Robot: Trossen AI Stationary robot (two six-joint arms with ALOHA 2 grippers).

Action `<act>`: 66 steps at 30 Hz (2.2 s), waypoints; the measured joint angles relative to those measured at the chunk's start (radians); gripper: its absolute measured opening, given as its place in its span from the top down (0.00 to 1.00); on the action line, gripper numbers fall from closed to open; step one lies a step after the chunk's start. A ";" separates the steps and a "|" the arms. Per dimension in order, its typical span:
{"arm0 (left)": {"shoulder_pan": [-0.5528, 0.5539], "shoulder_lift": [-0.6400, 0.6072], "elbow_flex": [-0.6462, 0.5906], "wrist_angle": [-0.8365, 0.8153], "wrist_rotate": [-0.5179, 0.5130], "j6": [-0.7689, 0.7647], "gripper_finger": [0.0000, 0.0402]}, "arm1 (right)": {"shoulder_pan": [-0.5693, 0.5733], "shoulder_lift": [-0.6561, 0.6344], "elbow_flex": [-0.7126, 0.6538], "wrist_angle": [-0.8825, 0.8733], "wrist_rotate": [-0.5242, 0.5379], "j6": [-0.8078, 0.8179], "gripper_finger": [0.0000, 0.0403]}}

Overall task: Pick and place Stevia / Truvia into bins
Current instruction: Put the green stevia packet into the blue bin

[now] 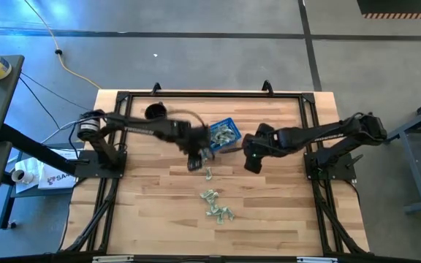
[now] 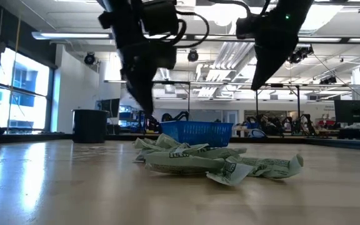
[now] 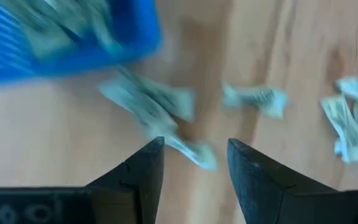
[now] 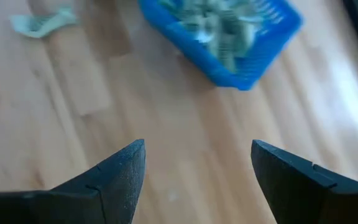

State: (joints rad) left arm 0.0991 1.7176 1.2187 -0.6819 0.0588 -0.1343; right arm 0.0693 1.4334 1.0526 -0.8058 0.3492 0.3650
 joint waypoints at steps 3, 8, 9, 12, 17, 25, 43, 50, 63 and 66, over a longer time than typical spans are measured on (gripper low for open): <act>-0.066 0.000 -0.076 0.089 -0.086 -0.110 0.47 | 0.030 0.000 -0.038 0.062 -0.018 0.046 0.30; -0.068 0.002 -0.142 0.131 -0.125 -0.399 0.44 | 0.065 0.001 -0.072 0.130 -0.010 0.135 0.30; -0.064 0.002 -0.149 0.134 -0.125 -0.440 0.44 | 0.069 0.001 -0.072 0.132 0.001 0.153 0.30; -0.068 0.015 -0.155 0.132 -0.118 -0.525 0.42 | 0.079 0.004 -0.072 0.142 0.050 0.192 0.30; -0.067 0.037 -0.153 0.167 -0.131 -0.560 0.40 | 0.079 0.008 -0.072 0.167 0.098 0.181 0.30; -0.060 0.058 -0.152 0.178 -0.133 -0.520 0.43 | 0.075 0.010 -0.070 0.183 0.005 0.203 0.30; -0.108 -0.110 -0.154 -0.078 -0.220 -0.244 0.50 | 0.406 0.336 0.139 0.306 -0.202 0.592 0.30; -0.108 -0.120 -0.154 -0.080 -0.221 -0.168 0.51 | 0.468 0.531 0.297 0.222 -0.130 0.710 0.30; -0.108 -0.120 -0.154 -0.122 -0.223 -0.158 0.51 | 0.470 0.696 0.429 0.027 -0.123 0.783 0.52; -0.108 -0.120 -0.154 -0.140 -0.231 -0.158 0.51 | 0.459 0.692 0.428 -0.030 -0.145 0.781 0.73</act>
State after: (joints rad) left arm -0.0087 1.5974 1.0645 -0.8214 -0.1726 -0.2920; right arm 0.5281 2.1254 1.4811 -0.8355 0.2039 1.1456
